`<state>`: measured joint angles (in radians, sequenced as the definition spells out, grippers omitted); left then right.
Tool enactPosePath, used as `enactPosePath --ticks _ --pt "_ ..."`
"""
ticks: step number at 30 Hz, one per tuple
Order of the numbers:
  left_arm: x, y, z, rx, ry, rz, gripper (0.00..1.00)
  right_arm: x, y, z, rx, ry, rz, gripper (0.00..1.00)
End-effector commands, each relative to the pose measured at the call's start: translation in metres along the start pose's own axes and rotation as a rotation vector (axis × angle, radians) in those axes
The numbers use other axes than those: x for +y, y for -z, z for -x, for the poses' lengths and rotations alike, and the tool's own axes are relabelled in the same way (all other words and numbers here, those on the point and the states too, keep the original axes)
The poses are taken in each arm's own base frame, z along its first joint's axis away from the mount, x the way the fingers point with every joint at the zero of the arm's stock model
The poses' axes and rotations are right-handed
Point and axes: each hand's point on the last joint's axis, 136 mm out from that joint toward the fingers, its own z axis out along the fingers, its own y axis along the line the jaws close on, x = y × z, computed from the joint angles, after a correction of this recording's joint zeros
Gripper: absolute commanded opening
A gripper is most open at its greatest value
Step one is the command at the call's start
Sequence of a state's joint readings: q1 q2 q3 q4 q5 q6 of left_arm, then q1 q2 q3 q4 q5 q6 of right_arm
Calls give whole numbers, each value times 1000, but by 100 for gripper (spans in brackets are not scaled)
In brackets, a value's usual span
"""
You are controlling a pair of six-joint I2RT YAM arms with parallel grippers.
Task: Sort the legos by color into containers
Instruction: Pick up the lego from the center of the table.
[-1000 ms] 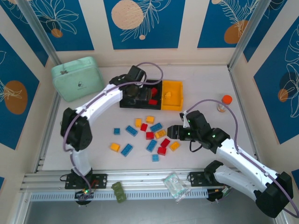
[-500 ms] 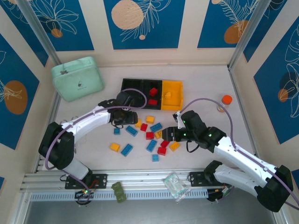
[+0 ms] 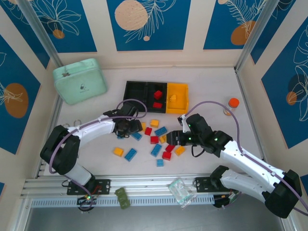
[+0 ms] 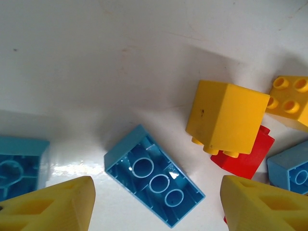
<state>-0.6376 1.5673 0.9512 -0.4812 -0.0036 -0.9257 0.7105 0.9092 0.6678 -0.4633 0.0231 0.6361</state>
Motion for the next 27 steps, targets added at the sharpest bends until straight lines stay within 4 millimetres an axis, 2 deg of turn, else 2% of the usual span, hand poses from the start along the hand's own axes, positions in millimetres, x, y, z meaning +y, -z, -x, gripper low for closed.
enactPosePath --ticks 1,8,11,15,21,23,27 --pt "-7 -12 -9 33 17 -13 69 -1 -1 0 -5 4 -5 66" --pt "-1 -26 -20 69 10 31 66 -5 -2 -3 -8 -9 -13 65" --pt "1 -31 -24 84 1 47 60 -7 -1 -4 -12 -12 -19 66" --pt "5 -33 -26 88 -12 63 48 -8 -1 -5 -14 -17 -22 65" --pt "8 -30 -27 89 -41 75 35 -9 -2 -6 -17 -25 -20 65" --pt "6 -27 -26 85 -57 70 28 -8 -2 -6 -18 -25 -16 65" --pt "4 -14 -20 59 -98 67 21 -6 -3 -7 -13 -20 -1 65"
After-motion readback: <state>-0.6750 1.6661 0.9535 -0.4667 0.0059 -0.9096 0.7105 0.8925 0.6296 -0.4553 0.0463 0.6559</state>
